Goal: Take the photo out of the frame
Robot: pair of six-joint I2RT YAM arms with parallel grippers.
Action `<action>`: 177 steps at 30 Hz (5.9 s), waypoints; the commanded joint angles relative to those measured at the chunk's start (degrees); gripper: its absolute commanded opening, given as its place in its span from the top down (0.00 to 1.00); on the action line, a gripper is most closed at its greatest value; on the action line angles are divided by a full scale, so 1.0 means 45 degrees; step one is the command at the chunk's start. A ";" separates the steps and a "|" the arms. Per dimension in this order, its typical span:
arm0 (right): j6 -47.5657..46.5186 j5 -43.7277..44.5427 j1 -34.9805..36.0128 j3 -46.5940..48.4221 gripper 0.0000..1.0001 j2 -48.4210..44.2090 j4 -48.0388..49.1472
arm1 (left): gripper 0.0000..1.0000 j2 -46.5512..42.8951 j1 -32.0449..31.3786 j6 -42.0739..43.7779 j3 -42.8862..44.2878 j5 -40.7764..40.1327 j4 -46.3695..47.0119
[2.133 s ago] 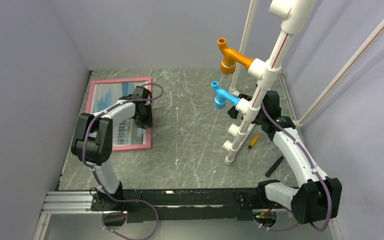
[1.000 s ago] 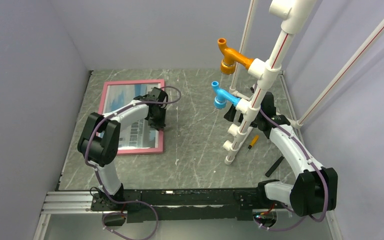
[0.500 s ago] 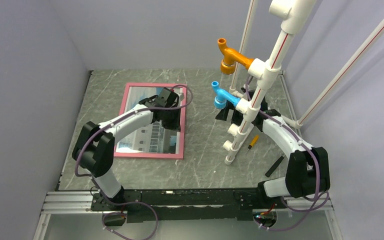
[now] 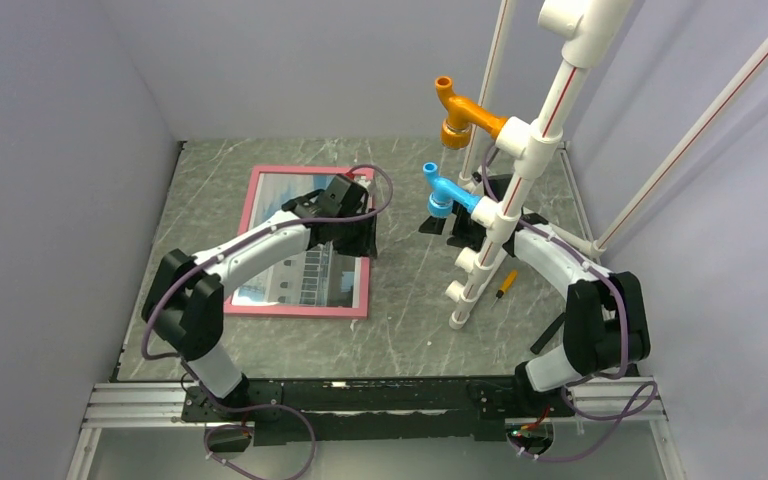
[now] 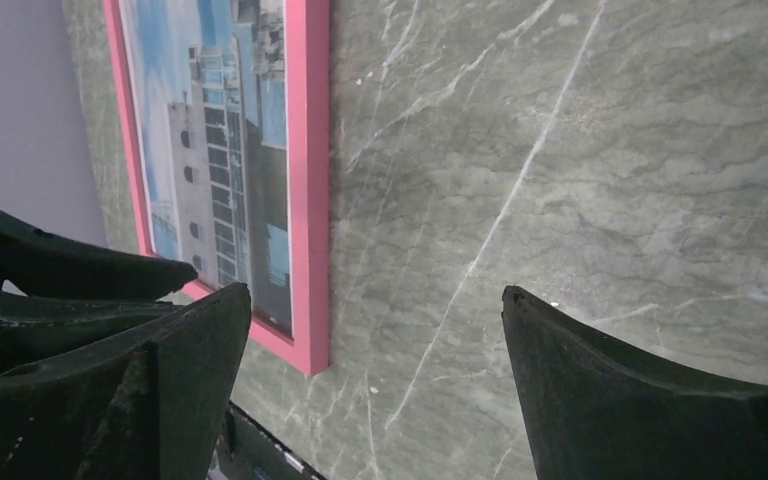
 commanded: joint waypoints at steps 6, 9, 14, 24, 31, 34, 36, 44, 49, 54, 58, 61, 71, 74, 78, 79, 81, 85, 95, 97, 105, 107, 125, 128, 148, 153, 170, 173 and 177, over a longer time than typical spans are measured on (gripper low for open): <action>-0.0114 0.2929 -0.0037 0.0017 0.03 -0.1327 -0.1518 | 0.38 0.2396 -0.0348 -0.0153 0.1602 -0.3348 -0.0816; -0.0445 0.3536 -0.0072 -0.0197 0.03 -0.1648 -0.1900 | 0.34 0.2808 -0.0435 -0.0178 0.1713 -0.3933 -0.0816; -0.0696 0.3849 -0.0092 -0.0541 0.03 -0.1946 -0.1985 | 0.36 0.3461 -0.0428 -0.0111 0.1968 -0.4174 -0.0837; -0.0670 0.3881 -0.0084 -0.0744 0.03 -0.1857 -0.1858 | 0.49 0.4487 -0.0625 -0.0576 0.2822 -0.4359 -0.1107; -0.0717 0.3961 -0.0091 -0.0752 0.03 -0.1986 -0.1859 | 0.48 0.5339 -0.0825 -0.1177 0.3353 -0.4573 -0.1501; -0.0674 0.3880 -0.0088 -0.0853 0.03 -0.1942 -0.1750 | 0.52 0.5697 -0.0905 -0.1411 0.3481 -0.4916 -0.1811; -0.0638 0.3867 -0.0089 -0.0928 0.03 -0.1896 -0.1691 | 0.57 0.5878 -0.0897 -0.1472 0.3465 -0.4928 -0.1895; -0.0816 0.3689 -0.0034 -0.0966 0.03 -0.1680 -0.1418 | 0.84 0.5892 -0.0892 -0.0869 0.3044 -0.4286 -0.1524; -0.0986 0.2818 0.0020 -0.0553 0.03 -0.1269 -0.1065 | 1.00 0.5173 -0.0885 -0.0193 0.2752 -0.3284 -0.1071; -0.0594 0.1792 0.0093 -0.0113 0.03 -0.0649 -0.0296 | 1.00 0.4047 -0.0881 0.0013 0.2513 -0.2568 -0.0710; -0.0157 0.1094 0.0181 0.0285 0.03 -0.0087 0.0348 | 1.00 0.3130 -0.0876 0.0003 0.2487 -0.2235 -0.0752; 0.0234 0.0407 0.0198 0.0424 0.03 0.0310 0.1037 | 1.00 0.2456 -0.0877 -0.0101 0.2230 -0.1876 -0.0524; 0.2053 -0.2000 0.0368 0.0088 0.03 0.1847 0.4553 | 1.00 0.1324 -0.1037 -0.0691 0.1759 -0.0515 0.0042; 0.2380 -0.2204 0.0569 0.0152 0.02 0.2191 0.5277 | 1.00 0.1148 -0.1177 -0.0829 0.1632 -0.0249 0.0221; 0.2672 -0.2658 0.0799 0.0357 0.03 0.2918 0.5845 | 1.00 0.0888 -0.1379 -0.1018 0.1411 -0.0058 0.0393; 0.2732 -0.2752 0.0861 0.0400 0.03 0.3094 0.5997 | 1.00 0.0835 -0.1412 -0.1037 0.1401 -0.0040 0.0409; 0.2917 -0.2894 0.1022 0.0418 0.03 0.3405 0.6338 | 1.00 0.0783 -0.1510 -0.1089 0.1363 -0.0020 0.0394; 0.3254 -0.3056 0.1297 0.0460 0.04 0.4059 0.7032 | 1.00 0.0609 -0.1718 -0.1159 0.1219 -0.0019 0.0429; 0.5025 -0.3623 0.1894 0.0109 0.28 0.4897 0.9532 | 1.00 0.0103 -0.1951 -0.1247 0.0905 -0.0136 0.0433; 0.5646 -0.3824 0.1918 -0.0102 0.39 0.4926 1.0247 | 1.00 0.0015 -0.2012 -0.1256 0.0854 -0.0181 0.0395; 0.6352 -0.4206 0.1922 -0.0259 1.00 0.4250 0.9979 | 0.94 -0.1424 -0.2286 -0.0809 -0.0010 -0.1334 -0.0150; 0.6259 -0.4046 0.1917 -0.0056 1.00 0.3972 0.9146 | 0.72 -0.2118 -0.2369 -0.0632 -0.0442 -0.1589 -0.0299; 0.7874 0.0662 0.2372 0.2911 1.00 0.2384 -0.0685 | 0.07 -0.5535 -0.8514 -0.1689 -0.1233 -1.0931 -0.6109; 0.8020 0.1472 0.2599 0.3338 1.00 0.2269 -0.1570 | 0.06 -0.4809 -0.9588 -0.2725 -0.0729 -1.2057 -0.6791; 0.9062 0.2868 0.3386 0.3730 1.00 0.1615 -0.3210 | 0.19 0.0349 -0.9888 -0.4424 0.2646 -1.4569 -1.0828; 0.9233 0.2966 0.3533 0.3765 1.00 0.1548 -0.3301 | 0.21 0.0603 -0.9617 -0.3830 0.2349 -1.4528 -1.0356; 0.8168 0.3618 0.3853 0.3637 0.94 0.0896 -0.2911 | 0.88 0.0277 -0.8910 -0.3286 0.1872 -1.4715 -1.0009; 0.7308 0.3878 0.3863 0.3271 0.80 0.0458 -0.2255 | 0.94 0.0103 -0.8880 -0.3614 0.1847 -1.4716 -1.0381; 0.5724 0.4337 0.3818 0.2657 0.41 -0.0469 -0.1318 | 1.00 -0.0446 -0.8779 -0.3959 0.1846 -1.4534 -1.0702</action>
